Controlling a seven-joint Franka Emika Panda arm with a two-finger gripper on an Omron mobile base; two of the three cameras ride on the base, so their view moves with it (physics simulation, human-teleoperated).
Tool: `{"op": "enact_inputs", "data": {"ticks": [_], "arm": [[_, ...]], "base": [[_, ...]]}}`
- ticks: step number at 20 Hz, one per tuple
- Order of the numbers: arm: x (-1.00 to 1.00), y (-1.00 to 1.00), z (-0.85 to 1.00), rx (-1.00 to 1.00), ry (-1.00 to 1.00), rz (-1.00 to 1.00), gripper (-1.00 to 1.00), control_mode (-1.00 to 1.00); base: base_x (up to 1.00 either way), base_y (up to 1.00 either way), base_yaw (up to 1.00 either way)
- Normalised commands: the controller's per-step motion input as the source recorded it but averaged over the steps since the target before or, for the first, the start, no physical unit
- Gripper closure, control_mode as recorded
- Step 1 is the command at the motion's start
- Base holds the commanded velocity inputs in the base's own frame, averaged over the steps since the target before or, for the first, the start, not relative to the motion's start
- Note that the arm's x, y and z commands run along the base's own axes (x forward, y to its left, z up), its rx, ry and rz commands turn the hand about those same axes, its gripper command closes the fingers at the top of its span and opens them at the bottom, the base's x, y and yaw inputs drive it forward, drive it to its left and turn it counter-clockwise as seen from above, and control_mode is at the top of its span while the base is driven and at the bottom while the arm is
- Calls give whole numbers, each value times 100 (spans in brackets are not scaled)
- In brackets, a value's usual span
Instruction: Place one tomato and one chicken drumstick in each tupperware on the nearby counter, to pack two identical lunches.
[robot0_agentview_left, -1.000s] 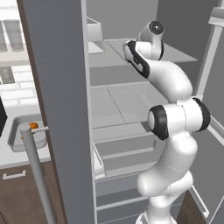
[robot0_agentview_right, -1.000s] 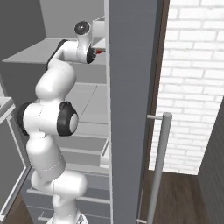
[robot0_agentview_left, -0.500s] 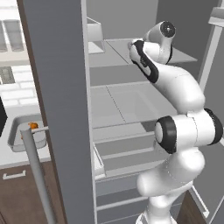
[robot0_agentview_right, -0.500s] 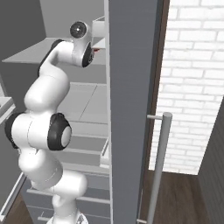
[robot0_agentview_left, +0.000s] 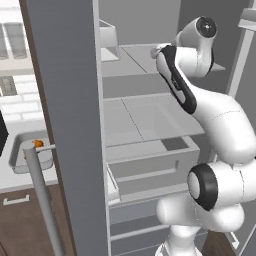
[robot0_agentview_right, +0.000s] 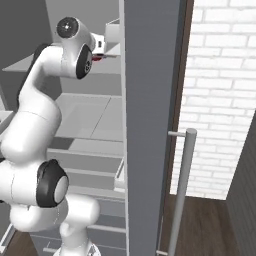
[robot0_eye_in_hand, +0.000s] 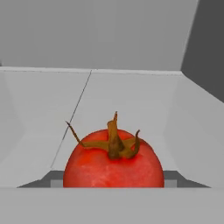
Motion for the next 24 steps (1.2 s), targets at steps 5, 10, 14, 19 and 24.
{"op": "enact_inputs", "data": {"ticks": [5,10,14,19,24], "arm": [[-100,11,-2,1,0,0,100,-100],[-100,10,0,2,0,0,100,-100],[-100,9,-1,0,0,0,100,-100],[-97,13,-20,0,0,0,100,-100],[-79,8,-22,4,1,0,100,-100]], "base": [[0,0,0],[0,0,0],[0,0,0],[0,0,0],[0,0,0]]}}
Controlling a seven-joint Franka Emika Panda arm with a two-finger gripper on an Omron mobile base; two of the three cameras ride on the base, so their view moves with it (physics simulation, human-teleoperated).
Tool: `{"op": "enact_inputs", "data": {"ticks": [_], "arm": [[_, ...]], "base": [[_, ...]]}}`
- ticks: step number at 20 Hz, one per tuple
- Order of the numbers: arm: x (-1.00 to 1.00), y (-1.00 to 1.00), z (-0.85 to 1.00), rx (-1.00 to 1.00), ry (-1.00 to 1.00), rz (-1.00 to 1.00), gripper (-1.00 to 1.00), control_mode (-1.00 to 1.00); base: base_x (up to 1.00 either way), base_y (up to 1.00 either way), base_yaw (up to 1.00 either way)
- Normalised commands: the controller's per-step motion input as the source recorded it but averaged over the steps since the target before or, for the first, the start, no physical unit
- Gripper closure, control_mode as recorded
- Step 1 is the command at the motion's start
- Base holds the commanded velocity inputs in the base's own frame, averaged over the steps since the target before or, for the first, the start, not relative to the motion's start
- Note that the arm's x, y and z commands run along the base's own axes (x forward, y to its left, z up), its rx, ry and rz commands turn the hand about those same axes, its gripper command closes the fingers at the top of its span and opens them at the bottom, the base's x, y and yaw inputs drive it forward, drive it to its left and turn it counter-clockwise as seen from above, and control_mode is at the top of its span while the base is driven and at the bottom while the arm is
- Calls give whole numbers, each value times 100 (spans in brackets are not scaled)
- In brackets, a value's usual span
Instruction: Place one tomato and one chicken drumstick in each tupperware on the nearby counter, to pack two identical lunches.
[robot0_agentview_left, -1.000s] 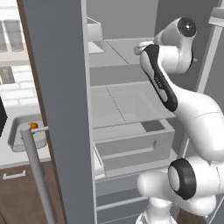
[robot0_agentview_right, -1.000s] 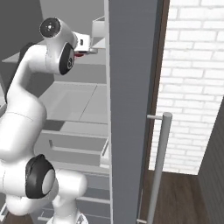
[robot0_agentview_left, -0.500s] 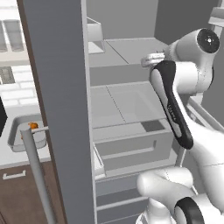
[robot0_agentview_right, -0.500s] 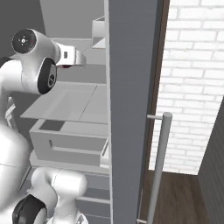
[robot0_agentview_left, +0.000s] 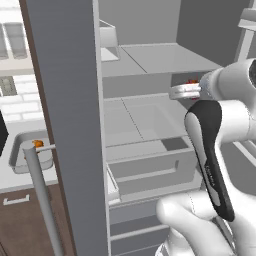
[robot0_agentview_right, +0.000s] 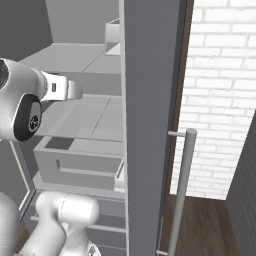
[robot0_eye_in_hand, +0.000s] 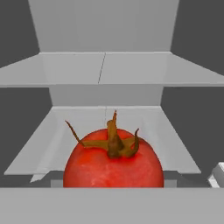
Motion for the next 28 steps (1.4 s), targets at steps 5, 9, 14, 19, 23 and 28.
{"op": "enact_inputs", "data": {"ticks": [5,9,14,19,23,28], "arm": [[-100,0,-5,4,0,0,100,-100],[-100,0,0,1,0,0,100,-100],[-80,6,-8,0,3,0,100,100],[0,0,0,0,0,0,100,100],[0,0,0,0,0,0,100,100],[0,0,0,0,0,0,100,100]], "base": [[0,0,0],[0,0,0],[-20,0,0],[-100,-20,10],[-100,-2,33],[-98,0,56]]}}
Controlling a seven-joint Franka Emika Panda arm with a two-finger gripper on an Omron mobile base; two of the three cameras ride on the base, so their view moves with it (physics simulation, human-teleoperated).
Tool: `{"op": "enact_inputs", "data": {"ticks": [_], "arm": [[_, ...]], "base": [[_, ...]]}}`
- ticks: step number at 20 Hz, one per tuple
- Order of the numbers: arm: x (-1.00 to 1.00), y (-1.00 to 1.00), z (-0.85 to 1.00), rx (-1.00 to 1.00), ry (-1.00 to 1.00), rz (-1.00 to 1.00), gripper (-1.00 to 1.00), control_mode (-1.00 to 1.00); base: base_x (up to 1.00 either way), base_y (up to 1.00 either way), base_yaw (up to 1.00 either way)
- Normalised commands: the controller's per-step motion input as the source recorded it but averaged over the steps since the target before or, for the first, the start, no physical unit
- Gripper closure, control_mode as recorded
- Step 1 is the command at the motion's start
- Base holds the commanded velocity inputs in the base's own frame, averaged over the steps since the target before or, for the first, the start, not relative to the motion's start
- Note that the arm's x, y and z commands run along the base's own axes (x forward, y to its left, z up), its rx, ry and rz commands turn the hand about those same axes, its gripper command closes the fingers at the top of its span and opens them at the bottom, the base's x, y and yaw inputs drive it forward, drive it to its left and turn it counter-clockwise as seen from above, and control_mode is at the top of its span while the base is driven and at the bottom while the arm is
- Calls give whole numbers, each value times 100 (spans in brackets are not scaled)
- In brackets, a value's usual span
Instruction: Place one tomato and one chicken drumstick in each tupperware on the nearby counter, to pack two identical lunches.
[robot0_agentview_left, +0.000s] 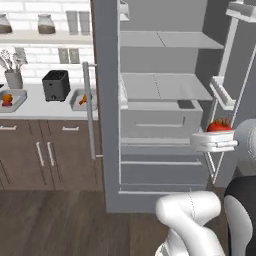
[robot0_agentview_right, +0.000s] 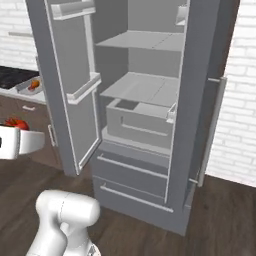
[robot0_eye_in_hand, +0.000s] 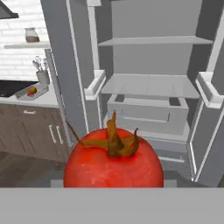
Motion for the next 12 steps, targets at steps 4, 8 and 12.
{"op": "enact_inputs", "data": {"ticks": [4,8,12], "arm": [[0,0,0,0,0,0,100,100],[0,0,0,0,0,0,100,100],[0,0,0,0,0,0,100,100]], "base": [[-62,5,70],[-22,21,74],[64,28,54]]}}
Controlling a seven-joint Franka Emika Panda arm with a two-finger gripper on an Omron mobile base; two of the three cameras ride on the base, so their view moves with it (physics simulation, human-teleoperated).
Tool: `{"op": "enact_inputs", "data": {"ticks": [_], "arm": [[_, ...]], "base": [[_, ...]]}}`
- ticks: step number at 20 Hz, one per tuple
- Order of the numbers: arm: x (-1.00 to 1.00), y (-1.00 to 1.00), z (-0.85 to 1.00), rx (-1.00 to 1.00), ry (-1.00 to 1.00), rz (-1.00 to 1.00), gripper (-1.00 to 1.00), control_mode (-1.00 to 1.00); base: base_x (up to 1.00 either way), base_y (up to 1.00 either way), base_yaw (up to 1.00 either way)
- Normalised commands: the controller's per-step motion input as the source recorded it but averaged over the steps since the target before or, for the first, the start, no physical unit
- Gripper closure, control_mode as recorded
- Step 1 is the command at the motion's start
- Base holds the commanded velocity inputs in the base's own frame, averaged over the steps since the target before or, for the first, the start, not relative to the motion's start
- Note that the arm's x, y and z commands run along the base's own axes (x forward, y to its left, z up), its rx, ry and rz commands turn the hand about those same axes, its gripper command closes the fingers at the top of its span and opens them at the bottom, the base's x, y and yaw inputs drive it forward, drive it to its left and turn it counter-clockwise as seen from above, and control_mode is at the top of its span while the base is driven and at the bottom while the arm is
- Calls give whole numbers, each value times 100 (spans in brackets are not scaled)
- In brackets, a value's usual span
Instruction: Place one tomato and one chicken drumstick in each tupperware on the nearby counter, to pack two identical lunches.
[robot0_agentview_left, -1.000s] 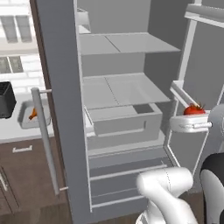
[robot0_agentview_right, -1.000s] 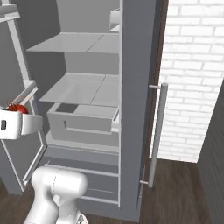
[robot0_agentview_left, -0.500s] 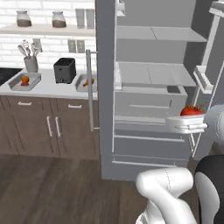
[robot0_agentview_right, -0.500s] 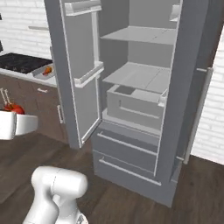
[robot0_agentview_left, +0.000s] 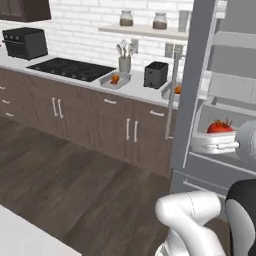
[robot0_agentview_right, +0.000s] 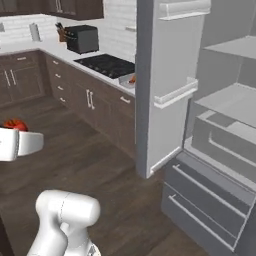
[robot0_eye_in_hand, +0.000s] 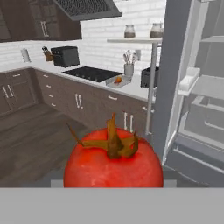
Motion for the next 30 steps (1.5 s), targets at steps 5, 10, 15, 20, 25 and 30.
{"op": "enact_inputs", "data": {"ticks": [5,10,15,20,25,30], "arm": [[0,0,0,0,0,0,100,100],[0,0,0,0,0,0,100,100],[0,0,0,0,0,0,100,100],[0,0,0,0,0,0,100,100],[0,0,0,0,0,0,100,100],[0,0,0,0,0,0,100,100]], "base": [[100,-3,56],[100,0,54],[100,-2,18],[100,9,-40],[96,1,-60],[75,0,-70]]}}
